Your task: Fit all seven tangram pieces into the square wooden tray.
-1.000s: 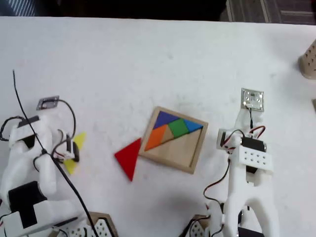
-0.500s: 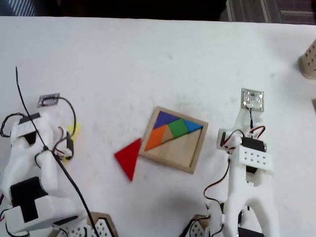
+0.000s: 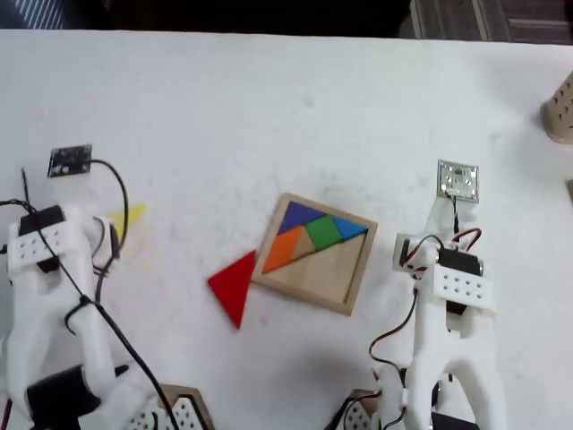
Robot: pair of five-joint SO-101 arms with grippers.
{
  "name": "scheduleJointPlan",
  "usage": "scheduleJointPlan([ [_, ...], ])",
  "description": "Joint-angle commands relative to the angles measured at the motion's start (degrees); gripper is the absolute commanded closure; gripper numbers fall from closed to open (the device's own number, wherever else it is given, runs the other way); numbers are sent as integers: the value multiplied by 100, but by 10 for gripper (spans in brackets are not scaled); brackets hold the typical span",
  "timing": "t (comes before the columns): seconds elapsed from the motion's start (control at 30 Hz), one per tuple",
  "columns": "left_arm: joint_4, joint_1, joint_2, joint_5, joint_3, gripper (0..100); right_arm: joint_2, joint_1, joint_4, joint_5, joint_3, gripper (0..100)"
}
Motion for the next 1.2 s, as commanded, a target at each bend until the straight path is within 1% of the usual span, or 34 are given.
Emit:
scheduleJointPlan([
  [0.0,9,40,-268,123,-123,980,-163,-31,-57,53,-35,918],
  [0.13,-79,48,-92,422,-440,980,-163,-31,-57,53,-35,918],
  [0.3,-229,57,532,431,-897,980,-154,-22,-57,53,-35,918],
  [0.5,-229,40,1332,431,-1591,980,-145,-31,-57,62,-35,918],
  [0.7,-211,57,1543,440,-2092,976,-145,-40,-57,70,-35,918],
  [0.8,-220,66,1552,457,-2242,921,-145,-40,-57,79,-35,918],
  [0.9,-229,84,1569,888,-2382,867,-145,-40,-57,79,-35,918],
  [0.93,-229,145,1569,1002,-2426,862,-145,-40,-57,79,-35,918],
  [1.03,-229,277,1560,1020,-2470,858,-145,-40,-57,79,-35,918],
  [1.17,-229,277,1560,1037,-2444,855,-145,-40,-57,79,-35,918],
])
